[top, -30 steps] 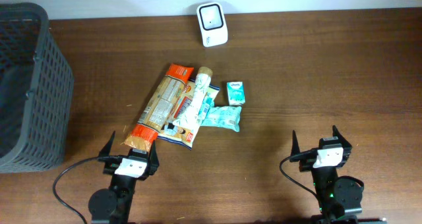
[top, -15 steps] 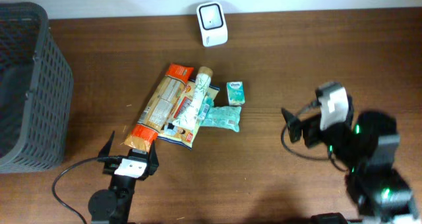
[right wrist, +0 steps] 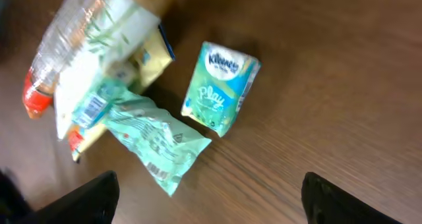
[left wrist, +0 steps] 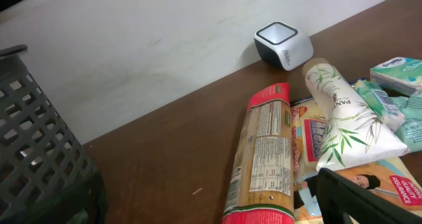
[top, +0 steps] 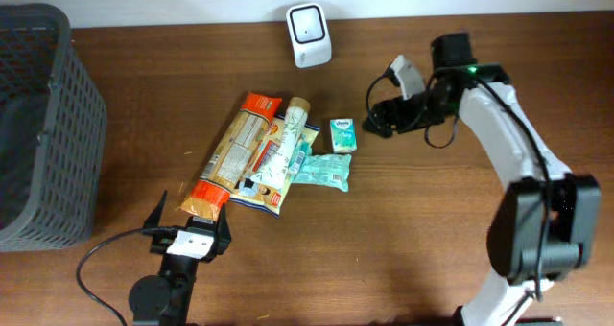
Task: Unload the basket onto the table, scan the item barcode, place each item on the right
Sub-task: 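Move the right gripper over the green tissue pack and lower onto it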
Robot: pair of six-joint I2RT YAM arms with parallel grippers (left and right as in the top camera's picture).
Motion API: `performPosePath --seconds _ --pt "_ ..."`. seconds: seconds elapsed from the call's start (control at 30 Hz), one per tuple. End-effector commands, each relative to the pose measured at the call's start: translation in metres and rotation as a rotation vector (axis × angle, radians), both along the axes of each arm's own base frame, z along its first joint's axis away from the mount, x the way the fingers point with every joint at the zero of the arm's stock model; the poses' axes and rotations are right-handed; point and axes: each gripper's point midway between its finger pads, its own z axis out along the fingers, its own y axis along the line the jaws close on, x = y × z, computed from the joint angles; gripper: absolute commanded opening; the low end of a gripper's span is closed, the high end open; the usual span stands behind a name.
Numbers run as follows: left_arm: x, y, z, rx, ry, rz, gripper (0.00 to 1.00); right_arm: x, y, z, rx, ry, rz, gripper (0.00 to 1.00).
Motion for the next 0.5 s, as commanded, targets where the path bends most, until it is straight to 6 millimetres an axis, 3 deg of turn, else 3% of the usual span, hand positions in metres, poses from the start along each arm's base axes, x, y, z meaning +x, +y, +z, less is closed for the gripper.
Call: performPosePath --seconds 0.0,0.13,0.23,0.3,0.47 --pt "0.0 0.002 -0.002 0.016 -0.001 0.007 0.99 0.002 0.013 0.006 0.053 -0.015 0.032 0.77" --pt "0.0 0.002 -0.002 0.016 -0.001 0.007 0.99 0.004 0.046 0.007 0.042 -0.016 0.019 0.64" --pt "0.0 0.002 -0.002 0.016 -0.001 0.008 0.99 0.017 0.051 -0.006 -0.098 -0.022 -0.132 0.61" --pt "0.0 0.002 -0.002 0.016 -0.001 0.007 0.99 0.025 0.052 -0.016 -0.076 0.012 -0.198 0.58" --pt "0.0 0.002 -0.002 0.016 -0.001 0.007 0.99 0.032 0.056 -0.088 -0.021 0.168 -0.224 0.53"
